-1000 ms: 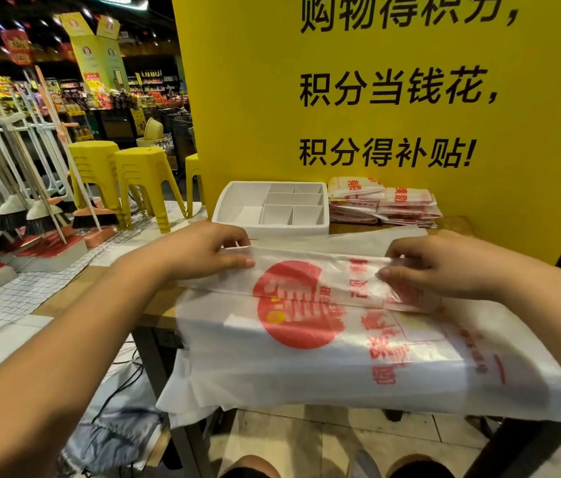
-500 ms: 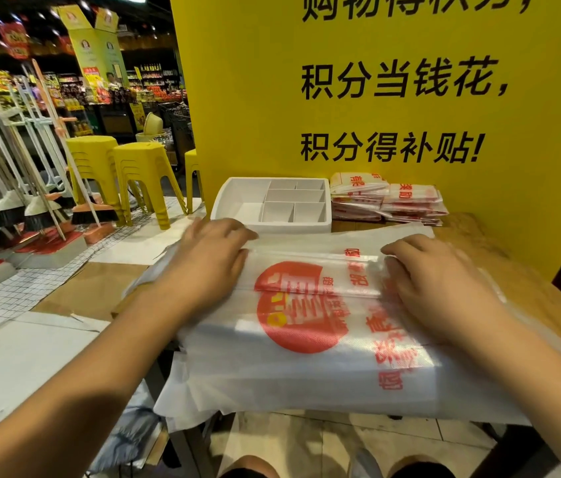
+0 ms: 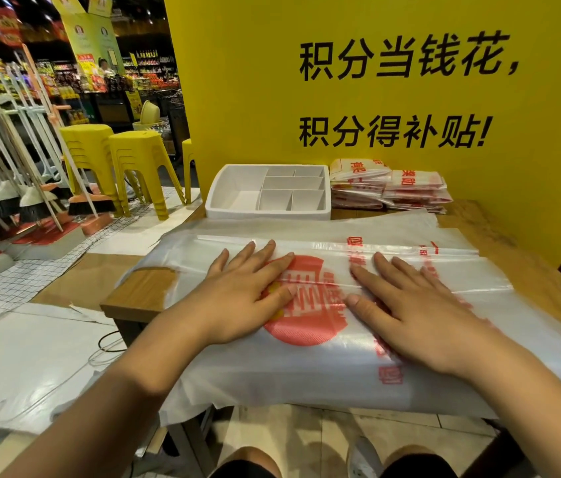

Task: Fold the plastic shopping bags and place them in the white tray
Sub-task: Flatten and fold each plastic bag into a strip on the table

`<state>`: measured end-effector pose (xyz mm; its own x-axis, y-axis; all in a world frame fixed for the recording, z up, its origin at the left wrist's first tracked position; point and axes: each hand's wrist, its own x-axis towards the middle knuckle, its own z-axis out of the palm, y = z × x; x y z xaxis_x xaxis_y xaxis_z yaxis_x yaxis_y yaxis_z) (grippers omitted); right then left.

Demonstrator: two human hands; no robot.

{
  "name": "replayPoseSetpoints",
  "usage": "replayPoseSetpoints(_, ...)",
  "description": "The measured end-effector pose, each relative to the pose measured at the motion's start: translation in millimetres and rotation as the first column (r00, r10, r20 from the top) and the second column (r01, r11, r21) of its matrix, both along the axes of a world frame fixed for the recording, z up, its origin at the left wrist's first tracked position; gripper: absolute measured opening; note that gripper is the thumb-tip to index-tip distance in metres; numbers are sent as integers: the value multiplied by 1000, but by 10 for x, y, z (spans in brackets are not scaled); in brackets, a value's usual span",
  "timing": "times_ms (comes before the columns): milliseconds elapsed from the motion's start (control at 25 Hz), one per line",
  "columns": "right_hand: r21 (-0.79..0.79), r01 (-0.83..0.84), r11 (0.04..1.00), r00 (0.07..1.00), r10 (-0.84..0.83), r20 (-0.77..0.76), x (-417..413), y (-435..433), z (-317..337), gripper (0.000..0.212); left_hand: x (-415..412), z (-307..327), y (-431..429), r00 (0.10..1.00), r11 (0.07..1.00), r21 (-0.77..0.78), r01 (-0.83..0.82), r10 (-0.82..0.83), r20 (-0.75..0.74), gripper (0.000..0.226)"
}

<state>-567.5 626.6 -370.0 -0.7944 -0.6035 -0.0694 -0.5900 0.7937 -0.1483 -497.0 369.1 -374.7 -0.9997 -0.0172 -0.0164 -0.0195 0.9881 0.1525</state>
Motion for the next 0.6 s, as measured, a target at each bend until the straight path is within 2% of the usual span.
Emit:
replayPoseSetpoints(160,-22,17,1000,1000,-17,-16,-1,72,-19,78,37,-24,41,998,1000,-3,-27,26,-61,84)
replayPoseSetpoints(280,-57,53,997,998,-55,-32,-80,197,-18,94,48,-38,52,993,998,-15,-63,61,-97,85)
replayPoseSetpoints(440,-69,103,992,993,-106,-42,-110,239,-30,108,28,-41,63,994,995,-10,-98,98,-44,91)
replayPoseSetpoints(600,-25,124,992,992,-123,42,-168,291,-10,95,38,-5,31,989,992,-31,-123,125,75,89)
